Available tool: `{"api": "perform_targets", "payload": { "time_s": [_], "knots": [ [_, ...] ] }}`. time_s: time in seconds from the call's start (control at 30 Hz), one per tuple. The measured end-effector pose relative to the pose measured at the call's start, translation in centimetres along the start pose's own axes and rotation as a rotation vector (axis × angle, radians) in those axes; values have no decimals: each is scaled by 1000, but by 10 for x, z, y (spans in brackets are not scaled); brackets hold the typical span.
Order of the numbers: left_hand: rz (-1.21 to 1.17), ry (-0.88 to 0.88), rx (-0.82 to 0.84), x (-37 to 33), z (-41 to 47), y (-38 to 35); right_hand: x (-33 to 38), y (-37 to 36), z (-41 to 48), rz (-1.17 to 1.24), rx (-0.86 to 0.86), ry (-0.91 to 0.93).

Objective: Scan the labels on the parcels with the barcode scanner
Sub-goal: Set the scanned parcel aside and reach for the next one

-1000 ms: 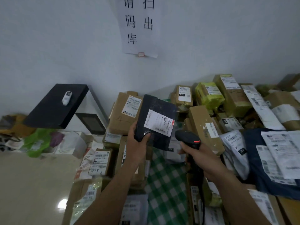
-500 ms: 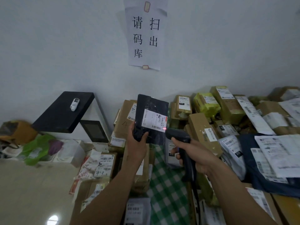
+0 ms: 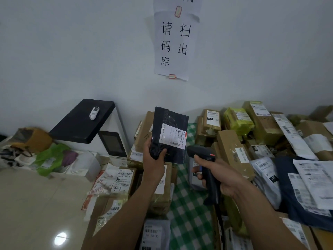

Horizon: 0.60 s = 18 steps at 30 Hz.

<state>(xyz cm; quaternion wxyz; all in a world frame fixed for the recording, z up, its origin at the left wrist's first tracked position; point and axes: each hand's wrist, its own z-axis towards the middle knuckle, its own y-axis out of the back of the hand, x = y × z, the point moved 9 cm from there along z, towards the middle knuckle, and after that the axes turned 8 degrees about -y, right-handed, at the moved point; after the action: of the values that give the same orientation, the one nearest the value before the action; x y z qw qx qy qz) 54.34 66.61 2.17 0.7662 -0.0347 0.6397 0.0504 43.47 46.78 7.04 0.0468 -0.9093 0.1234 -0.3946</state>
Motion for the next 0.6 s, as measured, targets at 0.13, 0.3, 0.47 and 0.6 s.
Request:
{"api": "perform_targets", "payload": {
  "time_s": [0.13, 0.3, 0.47, 0.6],
  "knots": [
    [22, -15, -64, -7, 12, 17, 5, -3, 7, -40, -10, 37],
    [90, 51, -67, 1, 52, 37, 18, -13, 24, -219, -57, 120],
    [224, 150, -49, 28, 94, 43, 21, -26, 44, -297, -56, 131],
    [644, 224, 8, 63, 109, 48, 19, -19, 49, -311, -54, 136]
  ]
}}
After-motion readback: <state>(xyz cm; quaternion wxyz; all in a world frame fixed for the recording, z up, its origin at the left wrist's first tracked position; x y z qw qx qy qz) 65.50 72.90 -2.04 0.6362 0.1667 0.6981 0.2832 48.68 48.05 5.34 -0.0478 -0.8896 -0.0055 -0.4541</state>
